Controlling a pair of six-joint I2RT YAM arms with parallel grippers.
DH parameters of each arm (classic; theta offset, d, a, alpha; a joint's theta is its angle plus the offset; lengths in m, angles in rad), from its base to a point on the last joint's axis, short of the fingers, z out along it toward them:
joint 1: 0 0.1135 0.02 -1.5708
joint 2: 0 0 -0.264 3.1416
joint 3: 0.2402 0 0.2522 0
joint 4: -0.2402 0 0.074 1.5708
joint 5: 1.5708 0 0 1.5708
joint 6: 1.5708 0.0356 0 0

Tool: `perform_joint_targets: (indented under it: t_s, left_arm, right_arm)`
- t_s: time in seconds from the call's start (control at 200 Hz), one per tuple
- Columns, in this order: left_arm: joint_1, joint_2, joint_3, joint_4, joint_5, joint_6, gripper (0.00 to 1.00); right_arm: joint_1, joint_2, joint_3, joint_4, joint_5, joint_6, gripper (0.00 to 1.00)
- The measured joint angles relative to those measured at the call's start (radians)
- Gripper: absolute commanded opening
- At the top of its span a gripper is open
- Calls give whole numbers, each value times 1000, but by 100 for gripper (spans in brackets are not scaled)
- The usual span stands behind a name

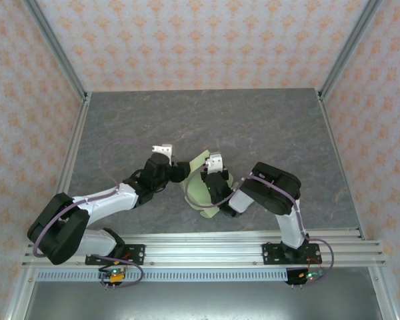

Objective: Fold the paper box

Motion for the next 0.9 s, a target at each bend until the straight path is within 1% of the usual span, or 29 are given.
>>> perform_joint_targets:
  t_s: [0.07,0.135,0.29,0.43,0.516,0.661,0.776,0.826,0.901]
  left_arm:
    - [-1,0,0,0,-6,0,65]
    - [-1,0,0,0,-18,1,65]
    - [-1,0,0,-1,-44,12,65]
    - [-1,0,0,-1,-52,18,65]
    - [0,0,0,-1,-51,18,65]
    - [0,1,0,0,-51,19,65]
    - [-1,1,0,0,-50,19,65]
    - [-1,3,0,0,-50,19,65]
    - [0,3,0,2,-47,19,65]
  right_arm:
    - [-1,2,-5,11,6,10,40]
    - [-4,2,-21,27,-17,5,42]
    - [-18,-19,-84,6,-151,-36,47]
    - [-40,-64,-127,-25,-275,-70,48]
    - [-61,-69,-130,-38,-319,-71,48]
    - [-78,-69,-126,-56,-325,-70,48]
    - [-84,-56,-97,-58,-296,-62,48]
    - [-85,-45,-77,-58,-284,-55,47]
    - [-87,-24,-45,-59,-259,-38,41]
